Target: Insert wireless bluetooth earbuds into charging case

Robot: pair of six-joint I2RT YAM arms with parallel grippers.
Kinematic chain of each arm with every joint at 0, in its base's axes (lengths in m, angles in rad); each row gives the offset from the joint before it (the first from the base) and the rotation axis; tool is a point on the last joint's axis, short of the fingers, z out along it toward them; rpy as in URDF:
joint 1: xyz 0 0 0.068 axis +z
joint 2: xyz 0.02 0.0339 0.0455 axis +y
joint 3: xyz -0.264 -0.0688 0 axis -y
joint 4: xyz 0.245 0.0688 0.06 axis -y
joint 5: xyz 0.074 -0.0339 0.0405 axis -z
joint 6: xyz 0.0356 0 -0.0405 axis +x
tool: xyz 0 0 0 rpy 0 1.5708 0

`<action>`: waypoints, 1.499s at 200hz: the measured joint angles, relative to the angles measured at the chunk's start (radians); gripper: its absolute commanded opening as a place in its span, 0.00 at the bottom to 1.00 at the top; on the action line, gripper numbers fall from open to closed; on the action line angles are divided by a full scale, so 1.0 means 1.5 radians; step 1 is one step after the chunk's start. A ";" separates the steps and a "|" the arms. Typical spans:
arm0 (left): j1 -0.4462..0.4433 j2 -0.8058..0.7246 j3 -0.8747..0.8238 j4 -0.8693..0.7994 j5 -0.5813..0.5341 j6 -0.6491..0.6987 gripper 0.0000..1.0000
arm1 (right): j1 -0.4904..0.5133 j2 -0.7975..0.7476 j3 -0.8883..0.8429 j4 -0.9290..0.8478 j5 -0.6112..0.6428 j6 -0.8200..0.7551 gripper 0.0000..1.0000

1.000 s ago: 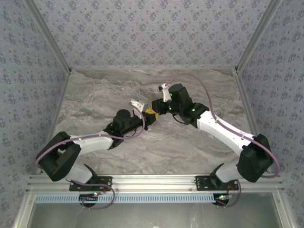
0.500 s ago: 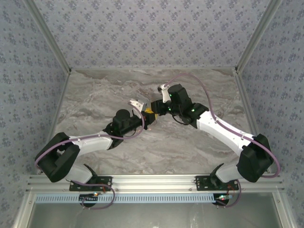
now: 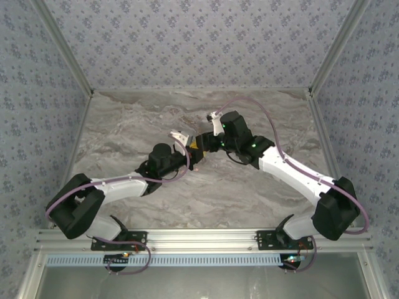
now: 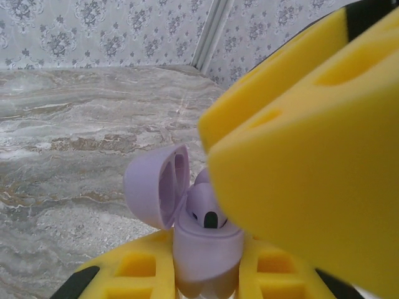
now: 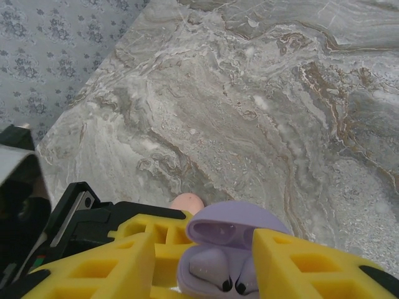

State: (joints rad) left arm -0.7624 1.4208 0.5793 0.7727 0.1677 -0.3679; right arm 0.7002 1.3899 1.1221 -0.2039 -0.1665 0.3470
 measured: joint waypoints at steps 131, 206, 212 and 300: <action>0.058 -0.049 0.018 -0.039 0.159 0.056 0.14 | -0.218 -0.040 -0.028 -0.087 -0.167 -0.034 0.37; 0.058 -0.052 0.018 -0.012 0.267 0.080 0.14 | -0.224 -0.010 -0.049 -0.072 -0.292 -0.040 0.22; 0.058 -0.052 0.019 -0.010 0.273 0.081 0.14 | -0.224 -0.007 -0.050 -0.068 -0.301 -0.040 0.22; 0.057 -0.052 0.022 -0.009 0.317 0.095 0.14 | -0.224 0.014 -0.051 -0.014 -0.386 -0.037 0.20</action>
State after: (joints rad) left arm -0.6769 1.3426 0.6128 0.7593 0.6430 -0.2249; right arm 0.3641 1.4105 1.0451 -0.2245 -0.7452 0.2913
